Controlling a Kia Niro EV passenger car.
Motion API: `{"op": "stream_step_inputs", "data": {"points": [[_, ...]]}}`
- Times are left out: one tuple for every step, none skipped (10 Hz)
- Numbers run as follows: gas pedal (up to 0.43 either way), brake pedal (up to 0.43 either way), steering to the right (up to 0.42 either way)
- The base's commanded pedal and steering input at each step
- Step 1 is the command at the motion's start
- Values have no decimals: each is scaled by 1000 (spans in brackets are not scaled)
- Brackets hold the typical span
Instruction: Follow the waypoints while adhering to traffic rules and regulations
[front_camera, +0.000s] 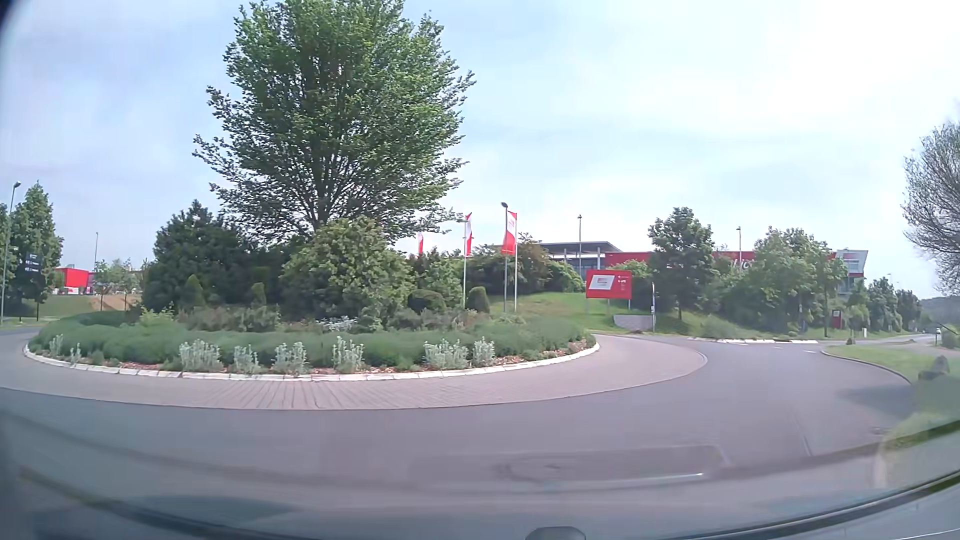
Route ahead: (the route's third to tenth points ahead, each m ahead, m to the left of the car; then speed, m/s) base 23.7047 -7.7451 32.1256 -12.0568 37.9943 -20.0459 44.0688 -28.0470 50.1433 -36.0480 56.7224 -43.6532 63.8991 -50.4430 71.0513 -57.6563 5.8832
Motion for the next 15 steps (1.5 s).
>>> {"op": "stream_step_inputs", "data": {"points": [[138,0,188],[150,0,197],[157,0,199],[169,0,199],[169,0,199],[169,0,198],[169,0,195],[189,0,191],[189,0,185],[189,0,174],[189,0,161],[189,0,148],[189,0,133],[197,0,120],[197,0,110]]}}
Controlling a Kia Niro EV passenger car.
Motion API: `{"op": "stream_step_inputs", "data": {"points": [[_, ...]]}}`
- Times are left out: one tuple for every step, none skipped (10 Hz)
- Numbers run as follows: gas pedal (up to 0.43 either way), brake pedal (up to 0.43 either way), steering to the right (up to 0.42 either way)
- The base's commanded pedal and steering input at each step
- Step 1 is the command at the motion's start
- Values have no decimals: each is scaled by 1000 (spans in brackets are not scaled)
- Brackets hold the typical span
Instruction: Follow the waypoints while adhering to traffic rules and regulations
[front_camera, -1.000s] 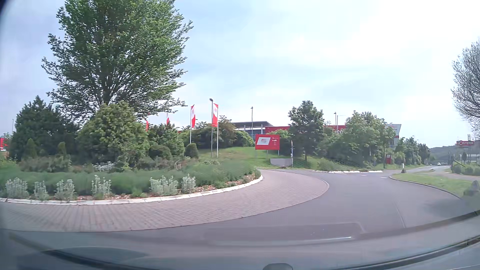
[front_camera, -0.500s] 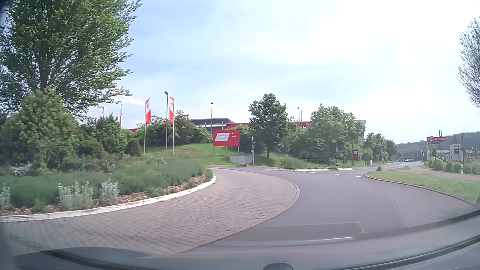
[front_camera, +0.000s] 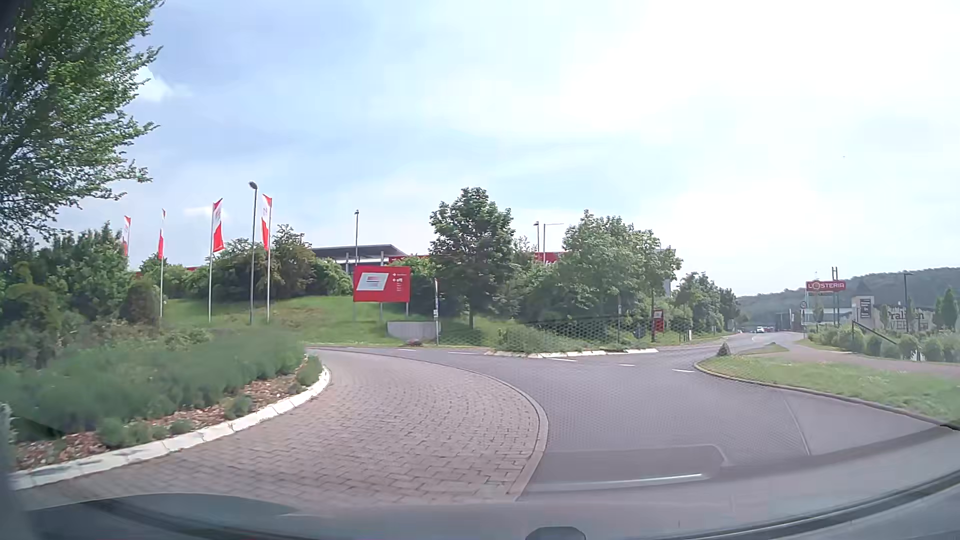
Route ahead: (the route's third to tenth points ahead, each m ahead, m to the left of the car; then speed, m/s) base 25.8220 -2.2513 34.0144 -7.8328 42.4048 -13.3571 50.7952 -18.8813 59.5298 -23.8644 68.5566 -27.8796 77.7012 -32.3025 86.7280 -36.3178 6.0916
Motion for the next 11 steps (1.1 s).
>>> {"op": "stream_step_inputs", "data": {"points": [[197,0,106],[209,0,100],[209,0,98],[209,0,98],[209,0,93],[209,0,86],[209,0,84],[209,0,84],[209,0,81],[209,0,78],[209,0,77]]}}
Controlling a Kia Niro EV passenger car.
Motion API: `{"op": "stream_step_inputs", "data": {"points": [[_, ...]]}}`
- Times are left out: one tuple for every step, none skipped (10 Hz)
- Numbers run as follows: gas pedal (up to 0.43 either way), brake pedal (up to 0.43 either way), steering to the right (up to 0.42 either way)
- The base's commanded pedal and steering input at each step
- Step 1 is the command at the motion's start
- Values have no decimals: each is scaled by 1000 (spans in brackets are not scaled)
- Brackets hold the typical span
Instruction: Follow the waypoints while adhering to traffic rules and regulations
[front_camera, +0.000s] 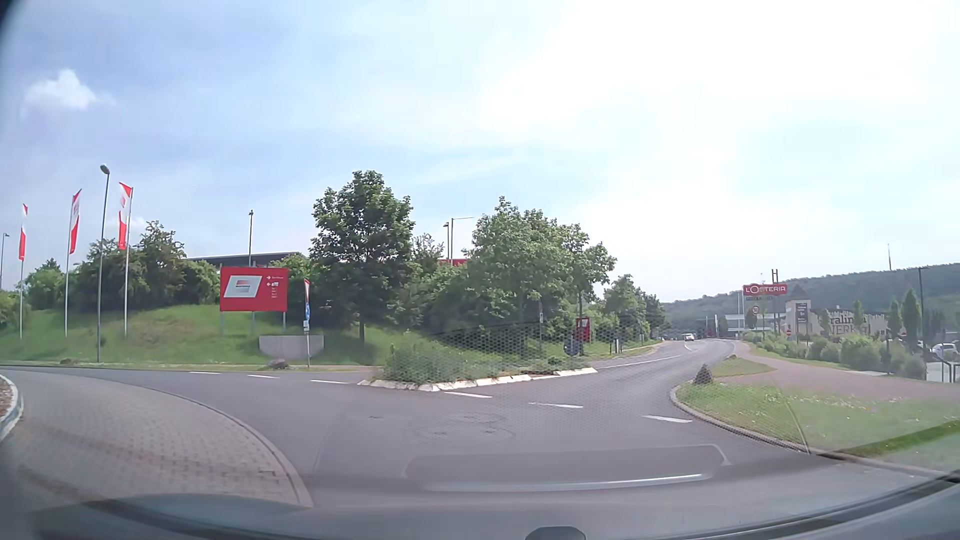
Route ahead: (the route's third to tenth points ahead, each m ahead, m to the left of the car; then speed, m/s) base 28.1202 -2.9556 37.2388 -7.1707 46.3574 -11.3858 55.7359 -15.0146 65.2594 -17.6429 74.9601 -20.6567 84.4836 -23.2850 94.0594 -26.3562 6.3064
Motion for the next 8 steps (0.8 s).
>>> {"op": "stream_step_inputs", "data": {"points": [[209,0,76],[209,0,74],[209,0,70],[209,0,69],[209,0,69],[209,0,69],[209,0,69],[209,0,69]]}}
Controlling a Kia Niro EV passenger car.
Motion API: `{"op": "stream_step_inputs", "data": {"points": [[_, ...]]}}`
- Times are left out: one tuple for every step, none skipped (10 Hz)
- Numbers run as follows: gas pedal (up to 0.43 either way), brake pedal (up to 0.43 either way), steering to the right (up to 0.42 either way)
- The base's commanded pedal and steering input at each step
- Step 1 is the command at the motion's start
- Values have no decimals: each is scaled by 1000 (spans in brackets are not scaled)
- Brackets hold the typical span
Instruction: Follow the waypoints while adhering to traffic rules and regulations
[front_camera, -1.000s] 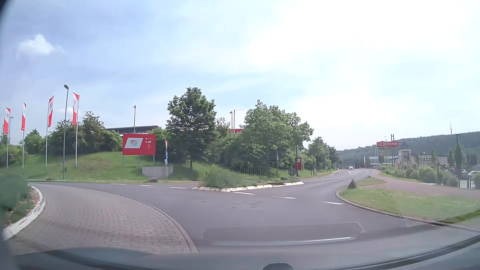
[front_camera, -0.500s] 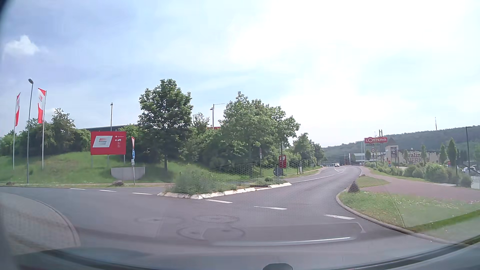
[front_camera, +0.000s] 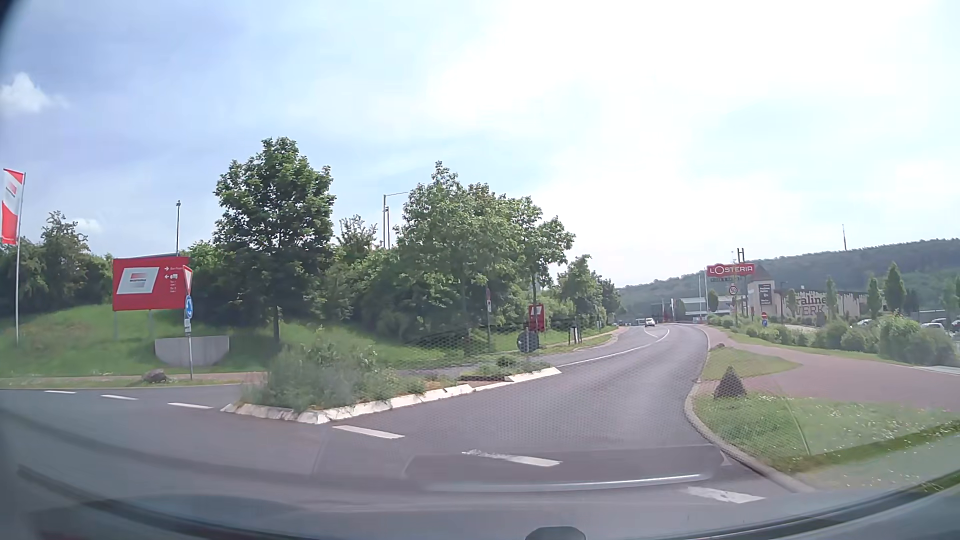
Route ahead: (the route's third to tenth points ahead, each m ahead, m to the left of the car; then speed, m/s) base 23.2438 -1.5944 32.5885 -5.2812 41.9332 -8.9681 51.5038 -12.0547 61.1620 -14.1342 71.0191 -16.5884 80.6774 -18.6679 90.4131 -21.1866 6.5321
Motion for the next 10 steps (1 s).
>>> {"op": "stream_step_inputs", "data": {"points": [[209,0,69],[209,0,69],[209,0,69],[209,0,69],[209,0,72],[209,0,76],[209,0,85],[209,0,95],[220,0,103],[220,0,107]]}}
